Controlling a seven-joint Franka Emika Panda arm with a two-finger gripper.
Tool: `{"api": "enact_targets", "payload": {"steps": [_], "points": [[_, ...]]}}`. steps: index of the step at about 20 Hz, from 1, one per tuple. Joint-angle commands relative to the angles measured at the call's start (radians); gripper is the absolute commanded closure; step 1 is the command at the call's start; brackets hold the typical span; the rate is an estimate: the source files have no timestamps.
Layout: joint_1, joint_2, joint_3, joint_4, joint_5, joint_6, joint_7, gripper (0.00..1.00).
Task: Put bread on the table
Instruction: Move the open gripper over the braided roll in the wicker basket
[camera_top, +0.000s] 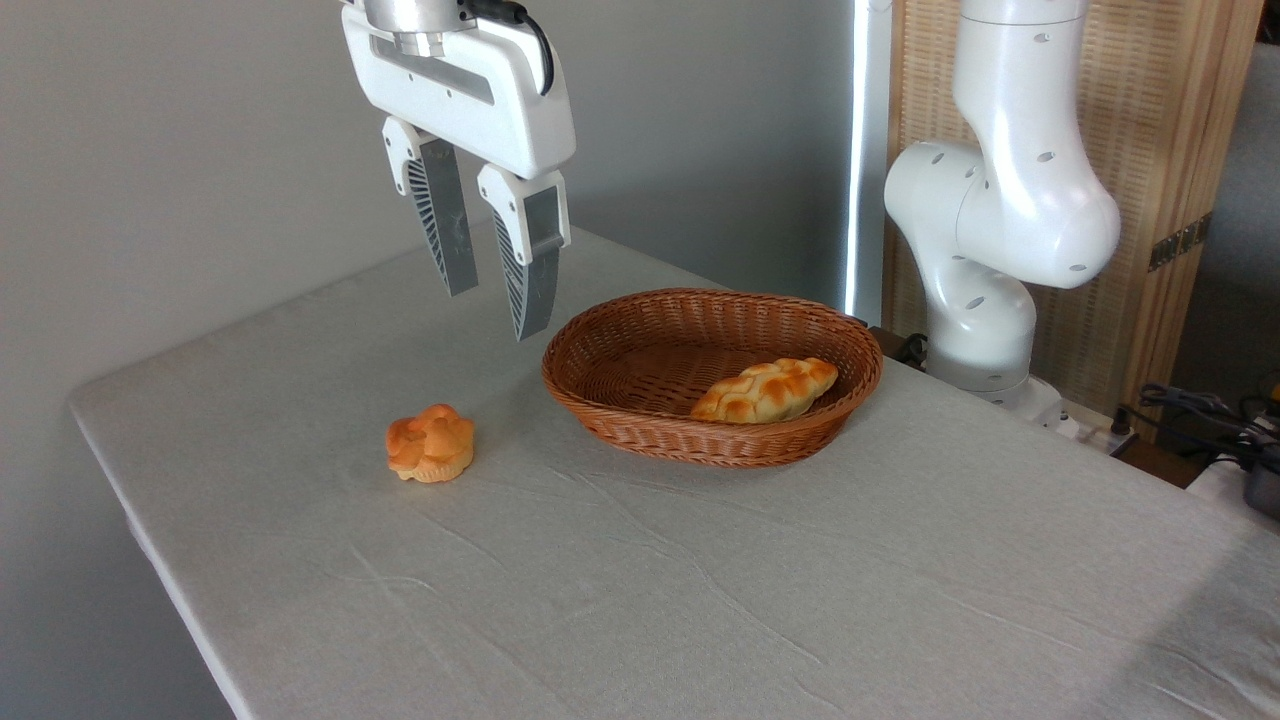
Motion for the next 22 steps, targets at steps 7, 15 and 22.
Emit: {"api": "enact_targets", "payload": {"steps": [7, 15, 22], "points": [[0.02, -0.01, 0.002, -0.001, -0.008, -0.044, -0.005, 0.0], [0.002, -0.332, 0.002, -0.434, -0.003, 0.079, -0.002, 0.0], [-0.072, -0.636, -0.053, -0.924, -0.002, 0.197, 0.1, 0.0]]}}
